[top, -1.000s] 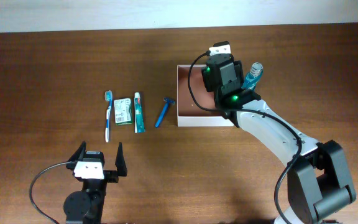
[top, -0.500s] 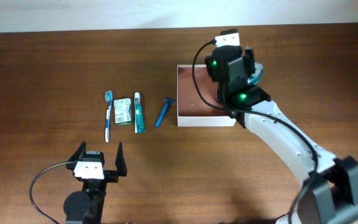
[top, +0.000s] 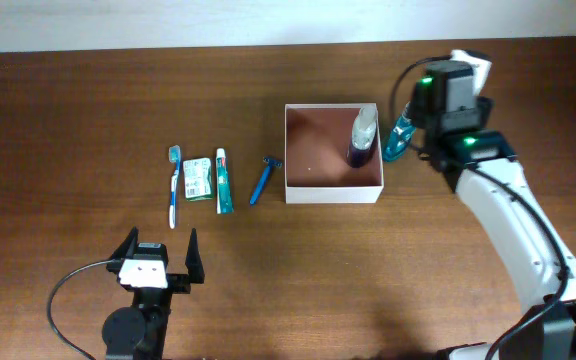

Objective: Pack container
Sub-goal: 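Move the right gripper over the Listerine bottle cap and descend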

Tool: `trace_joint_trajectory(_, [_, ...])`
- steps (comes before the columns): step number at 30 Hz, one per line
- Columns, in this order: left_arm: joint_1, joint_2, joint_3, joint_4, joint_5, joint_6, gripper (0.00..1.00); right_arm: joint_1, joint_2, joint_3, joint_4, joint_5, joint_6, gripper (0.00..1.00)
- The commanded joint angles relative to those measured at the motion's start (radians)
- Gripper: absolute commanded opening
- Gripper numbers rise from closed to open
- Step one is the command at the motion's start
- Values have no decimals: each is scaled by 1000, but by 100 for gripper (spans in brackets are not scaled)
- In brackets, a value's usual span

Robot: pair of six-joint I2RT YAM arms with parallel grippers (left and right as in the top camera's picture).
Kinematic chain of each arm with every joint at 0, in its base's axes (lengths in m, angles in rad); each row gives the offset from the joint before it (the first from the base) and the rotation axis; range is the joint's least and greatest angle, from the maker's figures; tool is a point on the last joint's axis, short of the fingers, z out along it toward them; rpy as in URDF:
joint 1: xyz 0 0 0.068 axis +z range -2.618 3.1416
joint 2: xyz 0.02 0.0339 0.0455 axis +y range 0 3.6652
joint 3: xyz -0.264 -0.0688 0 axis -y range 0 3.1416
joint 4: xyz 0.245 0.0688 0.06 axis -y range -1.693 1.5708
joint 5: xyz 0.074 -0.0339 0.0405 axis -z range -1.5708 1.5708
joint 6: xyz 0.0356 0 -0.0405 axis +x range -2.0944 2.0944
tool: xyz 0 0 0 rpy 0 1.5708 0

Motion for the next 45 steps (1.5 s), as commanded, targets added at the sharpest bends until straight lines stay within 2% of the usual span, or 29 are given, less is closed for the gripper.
trace_joint_trajectory(1, [1,-5,-6,2,14,19,99,-50,-10,11,-2,-177,80,76])
trace_joint_trajectory(6, [1,-5,-6,2,14,19,99,-42,0,11,-8,-178,80,72])
trace_joint_trajectory(25, [1,-5,-6,2,14,19,99,24,148,10,13,-158,31,70])
trace_joint_trajectory(30, [1,-5,-6,2,14,19,99,22,148,10,14,-158,21,72])
trace_joint_trajectory(39, [1,-5,-6,2,14,19,99,22,148,10,39,-157,-169,77])
trace_joint_trajectory(45, [1,-5,-6,2,14,19,99,22,148,10,49,-151,-169,80])
